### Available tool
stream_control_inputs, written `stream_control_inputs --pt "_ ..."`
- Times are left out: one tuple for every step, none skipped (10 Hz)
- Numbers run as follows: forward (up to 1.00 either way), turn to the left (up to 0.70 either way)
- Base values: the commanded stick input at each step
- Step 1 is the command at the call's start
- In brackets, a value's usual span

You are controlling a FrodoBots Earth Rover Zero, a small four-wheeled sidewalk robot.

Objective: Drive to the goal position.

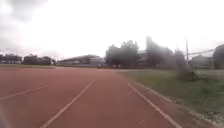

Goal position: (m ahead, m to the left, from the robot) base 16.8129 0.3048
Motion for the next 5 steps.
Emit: stream_control_inputs --pt "0.0 0.0" --pt "0.7 0.0" --pt "0.7 0.0" --pt "0.7 0.0" --pt "0.7 0.0"
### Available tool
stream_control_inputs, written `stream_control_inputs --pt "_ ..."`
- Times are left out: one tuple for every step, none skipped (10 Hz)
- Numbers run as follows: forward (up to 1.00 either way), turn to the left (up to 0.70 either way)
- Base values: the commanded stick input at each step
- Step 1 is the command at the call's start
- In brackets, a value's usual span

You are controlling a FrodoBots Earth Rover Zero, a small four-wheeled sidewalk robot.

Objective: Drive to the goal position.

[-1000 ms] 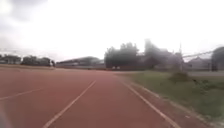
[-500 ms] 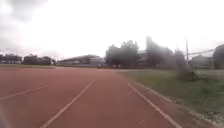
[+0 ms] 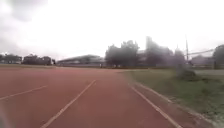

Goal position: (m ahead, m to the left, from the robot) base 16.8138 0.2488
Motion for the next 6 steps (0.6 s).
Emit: stream_control_inputs --pt "0.7 0.0" --pt "0.7 0.0" --pt "0.7 0.0" --pt "0.7 0.0" --pt "0.7 0.0" --pt "0.7 0.0"
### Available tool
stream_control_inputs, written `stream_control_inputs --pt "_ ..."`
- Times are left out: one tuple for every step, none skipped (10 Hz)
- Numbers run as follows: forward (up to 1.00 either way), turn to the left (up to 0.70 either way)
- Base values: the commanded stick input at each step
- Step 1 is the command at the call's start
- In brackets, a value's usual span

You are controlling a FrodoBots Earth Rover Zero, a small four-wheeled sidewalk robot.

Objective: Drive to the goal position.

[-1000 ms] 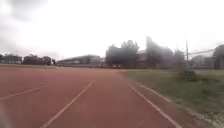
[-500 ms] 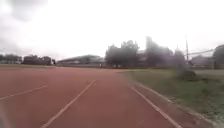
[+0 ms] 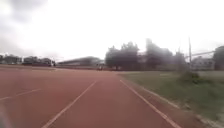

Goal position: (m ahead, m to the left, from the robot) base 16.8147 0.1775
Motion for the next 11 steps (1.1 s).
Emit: stream_control_inputs --pt "0.7 0.0" --pt "0.7 0.0" --pt "0.7 0.0" --pt "0.7 0.0" --pt "0.7 0.0" --pt "0.7 0.0" --pt "0.7 0.0" --pt "0.7 0.04" --pt "0.7 0.12" --pt "0.7 0.0" --pt "0.7 0.0"
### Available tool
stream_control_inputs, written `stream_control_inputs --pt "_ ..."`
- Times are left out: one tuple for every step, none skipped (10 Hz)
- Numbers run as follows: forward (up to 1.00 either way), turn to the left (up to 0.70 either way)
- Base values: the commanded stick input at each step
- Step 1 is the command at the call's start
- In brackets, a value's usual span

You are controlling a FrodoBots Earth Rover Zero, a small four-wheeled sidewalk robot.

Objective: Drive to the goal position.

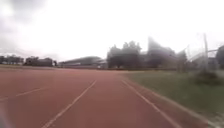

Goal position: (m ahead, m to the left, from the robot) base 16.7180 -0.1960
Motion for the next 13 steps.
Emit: stream_control_inputs --pt "0.7 0.0" --pt "0.7 0.0" --pt "0.7 0.0" --pt "0.7 0.0" --pt "0.7 0.0" --pt "0.7 0.0" --pt "0.7 0.0" --pt "0.7 0.0" --pt "0.7 0.03" --pt "0.7 0.02" --pt "0.7 0.03" --pt "0.7 0.05" --pt "0.7 0.05"
